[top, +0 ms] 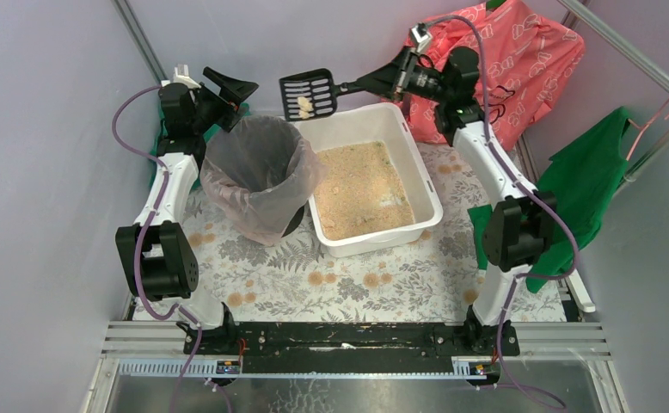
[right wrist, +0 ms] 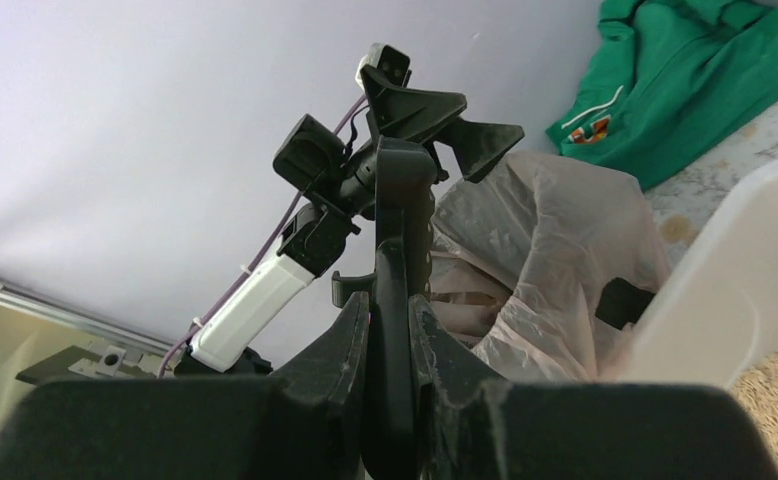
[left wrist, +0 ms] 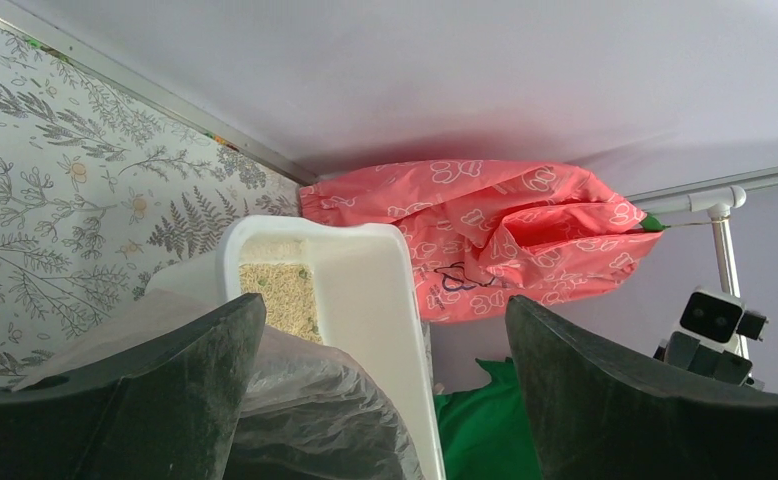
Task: Clean the litter box
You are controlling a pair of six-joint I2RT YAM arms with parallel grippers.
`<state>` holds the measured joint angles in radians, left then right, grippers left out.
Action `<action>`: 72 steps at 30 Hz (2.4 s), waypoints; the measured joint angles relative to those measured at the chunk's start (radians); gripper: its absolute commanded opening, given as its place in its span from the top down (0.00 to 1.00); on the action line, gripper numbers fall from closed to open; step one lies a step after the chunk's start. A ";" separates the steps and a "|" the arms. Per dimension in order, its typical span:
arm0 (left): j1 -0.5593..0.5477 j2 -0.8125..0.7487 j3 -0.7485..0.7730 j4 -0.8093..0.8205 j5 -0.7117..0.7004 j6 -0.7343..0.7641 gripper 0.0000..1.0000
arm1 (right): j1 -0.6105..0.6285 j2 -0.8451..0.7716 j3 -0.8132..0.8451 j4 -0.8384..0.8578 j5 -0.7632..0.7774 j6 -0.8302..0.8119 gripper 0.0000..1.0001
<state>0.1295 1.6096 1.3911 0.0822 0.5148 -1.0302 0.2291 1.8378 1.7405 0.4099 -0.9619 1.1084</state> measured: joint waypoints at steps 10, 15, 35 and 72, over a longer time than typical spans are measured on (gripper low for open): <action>0.000 0.000 0.003 0.000 0.003 -0.002 0.02 | 0.183 0.197 0.337 -0.364 0.042 -0.229 1.00; 0.000 0.000 0.035 -0.017 0.003 0.008 0.02 | 0.229 0.251 0.468 -0.586 0.080 -0.398 1.00; 0.000 0.000 0.071 -0.026 0.003 0.012 0.01 | 0.473 0.225 0.628 -1.068 0.446 -1.145 1.00; 0.002 -0.010 0.039 -0.023 0.002 0.012 0.01 | -0.155 -0.130 -0.214 -0.464 0.225 -0.502 1.00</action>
<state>0.1310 1.5997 1.4300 0.0597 0.5167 -1.0183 0.0742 1.7073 1.5265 -0.0540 -0.7364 0.6067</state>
